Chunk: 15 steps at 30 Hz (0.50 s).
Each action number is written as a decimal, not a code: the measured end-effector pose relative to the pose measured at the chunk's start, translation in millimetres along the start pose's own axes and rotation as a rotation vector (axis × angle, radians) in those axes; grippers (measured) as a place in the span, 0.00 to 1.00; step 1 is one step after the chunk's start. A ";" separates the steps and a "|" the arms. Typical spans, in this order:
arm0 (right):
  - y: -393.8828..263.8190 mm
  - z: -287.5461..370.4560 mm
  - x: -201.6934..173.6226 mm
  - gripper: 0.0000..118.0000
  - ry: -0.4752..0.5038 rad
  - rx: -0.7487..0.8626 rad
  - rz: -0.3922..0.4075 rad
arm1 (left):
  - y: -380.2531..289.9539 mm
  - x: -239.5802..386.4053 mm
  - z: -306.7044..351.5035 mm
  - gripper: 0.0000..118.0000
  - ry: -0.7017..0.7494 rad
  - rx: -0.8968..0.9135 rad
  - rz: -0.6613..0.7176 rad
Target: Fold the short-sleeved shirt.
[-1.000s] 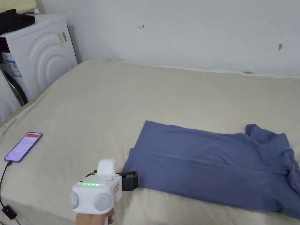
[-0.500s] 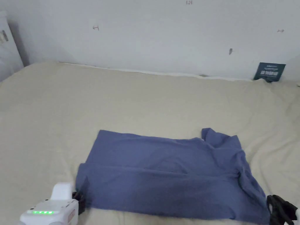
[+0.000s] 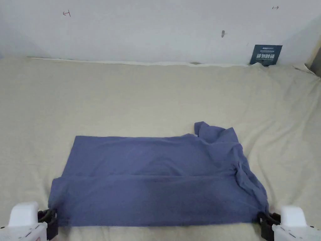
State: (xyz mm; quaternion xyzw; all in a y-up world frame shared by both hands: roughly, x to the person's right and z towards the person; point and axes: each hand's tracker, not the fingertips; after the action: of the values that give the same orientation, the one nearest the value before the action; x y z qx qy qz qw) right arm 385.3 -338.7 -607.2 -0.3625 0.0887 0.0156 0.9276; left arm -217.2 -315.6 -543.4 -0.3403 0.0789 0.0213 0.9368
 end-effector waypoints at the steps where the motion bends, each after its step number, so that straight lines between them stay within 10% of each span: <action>1: 2.4 3.0 -4.9 0.11 -0.047 -0.014 0.031 | -0.9 -0.1 -0.4 0.08 0.003 -0.002 -0.003; 15: -31.1 99.2 -12.9 0.10 -0.030 0.047 0.047 | -54.4 -27.8 64.2 0.08 -0.106 -0.090 0.082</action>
State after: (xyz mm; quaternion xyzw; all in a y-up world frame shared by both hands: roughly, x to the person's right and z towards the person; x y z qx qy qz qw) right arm 390.7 -294.2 -512.5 -0.3379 0.0837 0.0407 0.9366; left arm -230.9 -315.8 -455.8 -0.3769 0.0417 0.0810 0.9218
